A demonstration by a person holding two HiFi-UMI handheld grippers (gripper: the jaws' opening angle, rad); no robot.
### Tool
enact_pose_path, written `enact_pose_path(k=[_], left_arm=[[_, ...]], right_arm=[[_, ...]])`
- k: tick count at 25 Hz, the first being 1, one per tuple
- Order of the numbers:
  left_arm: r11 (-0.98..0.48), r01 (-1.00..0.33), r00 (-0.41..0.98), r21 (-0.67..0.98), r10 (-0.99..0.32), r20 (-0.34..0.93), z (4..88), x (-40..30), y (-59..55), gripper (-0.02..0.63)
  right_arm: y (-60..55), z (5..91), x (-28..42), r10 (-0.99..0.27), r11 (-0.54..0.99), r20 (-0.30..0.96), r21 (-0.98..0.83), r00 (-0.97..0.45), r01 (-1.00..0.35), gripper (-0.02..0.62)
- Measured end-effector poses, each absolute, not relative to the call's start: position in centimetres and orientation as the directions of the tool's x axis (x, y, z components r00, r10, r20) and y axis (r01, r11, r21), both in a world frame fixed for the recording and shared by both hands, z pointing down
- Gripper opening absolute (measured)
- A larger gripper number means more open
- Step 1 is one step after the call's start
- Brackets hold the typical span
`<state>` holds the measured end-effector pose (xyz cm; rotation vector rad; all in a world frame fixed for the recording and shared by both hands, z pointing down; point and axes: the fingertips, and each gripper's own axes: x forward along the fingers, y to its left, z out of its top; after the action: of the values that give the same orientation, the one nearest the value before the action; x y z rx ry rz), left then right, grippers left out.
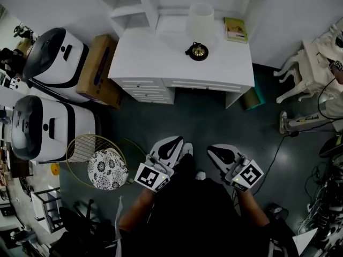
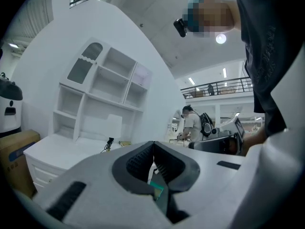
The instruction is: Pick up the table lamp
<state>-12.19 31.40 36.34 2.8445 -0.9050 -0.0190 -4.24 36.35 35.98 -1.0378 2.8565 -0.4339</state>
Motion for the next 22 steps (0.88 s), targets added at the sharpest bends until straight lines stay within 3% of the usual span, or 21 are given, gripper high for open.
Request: enact_pose_path(k=[22], left_arm=[[-0.833,-0.526,0.846,0.173,-0.534,0.001,36.3,-13.0,19.0,0.018]], right_arm=[[24.5,37.6,-2.6,-0.743,0.599,0.122,-0.318,-0.658,-0.735,0.038]])
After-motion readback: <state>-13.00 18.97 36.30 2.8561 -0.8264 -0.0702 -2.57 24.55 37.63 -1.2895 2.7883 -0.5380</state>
